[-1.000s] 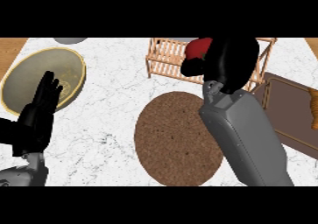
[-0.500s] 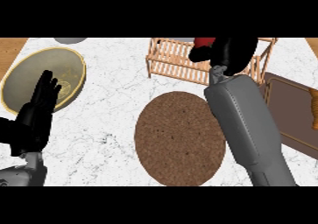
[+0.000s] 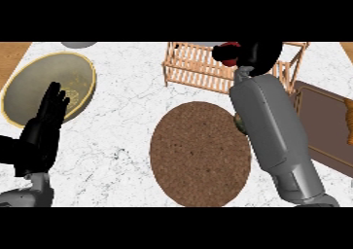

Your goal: Pick the tomato from the placemat and place it in the tiered shelf

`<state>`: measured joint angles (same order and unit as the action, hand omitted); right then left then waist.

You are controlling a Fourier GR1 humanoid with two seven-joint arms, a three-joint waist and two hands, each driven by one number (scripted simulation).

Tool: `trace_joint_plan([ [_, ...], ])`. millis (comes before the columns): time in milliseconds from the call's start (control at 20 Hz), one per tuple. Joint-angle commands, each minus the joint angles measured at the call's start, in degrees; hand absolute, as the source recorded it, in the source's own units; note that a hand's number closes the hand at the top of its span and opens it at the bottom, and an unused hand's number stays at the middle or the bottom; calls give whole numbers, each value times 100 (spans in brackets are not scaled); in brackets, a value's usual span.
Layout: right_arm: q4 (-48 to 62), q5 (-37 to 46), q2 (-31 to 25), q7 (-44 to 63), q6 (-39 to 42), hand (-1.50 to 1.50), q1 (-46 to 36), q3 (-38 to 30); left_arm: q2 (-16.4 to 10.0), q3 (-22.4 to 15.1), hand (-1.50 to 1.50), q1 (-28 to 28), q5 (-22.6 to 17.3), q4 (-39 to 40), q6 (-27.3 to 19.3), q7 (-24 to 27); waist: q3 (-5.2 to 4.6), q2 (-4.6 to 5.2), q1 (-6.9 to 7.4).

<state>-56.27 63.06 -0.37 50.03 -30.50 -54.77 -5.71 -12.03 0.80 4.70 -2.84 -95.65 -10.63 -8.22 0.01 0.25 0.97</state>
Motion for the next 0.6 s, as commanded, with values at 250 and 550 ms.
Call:
trace_joint_plan([
  [250, 365, -901, -25, -1202, -542, -150, -10, -261, 28, 12, 0, 19, 142, -312, -17, -412, 1, -19, -53],
  [550, 16, -1077, -6, -1184, -950, -150, -389, -401, 84, 97, 0, -130, 48, -299, 81, -163, 0, -37, -49],
])
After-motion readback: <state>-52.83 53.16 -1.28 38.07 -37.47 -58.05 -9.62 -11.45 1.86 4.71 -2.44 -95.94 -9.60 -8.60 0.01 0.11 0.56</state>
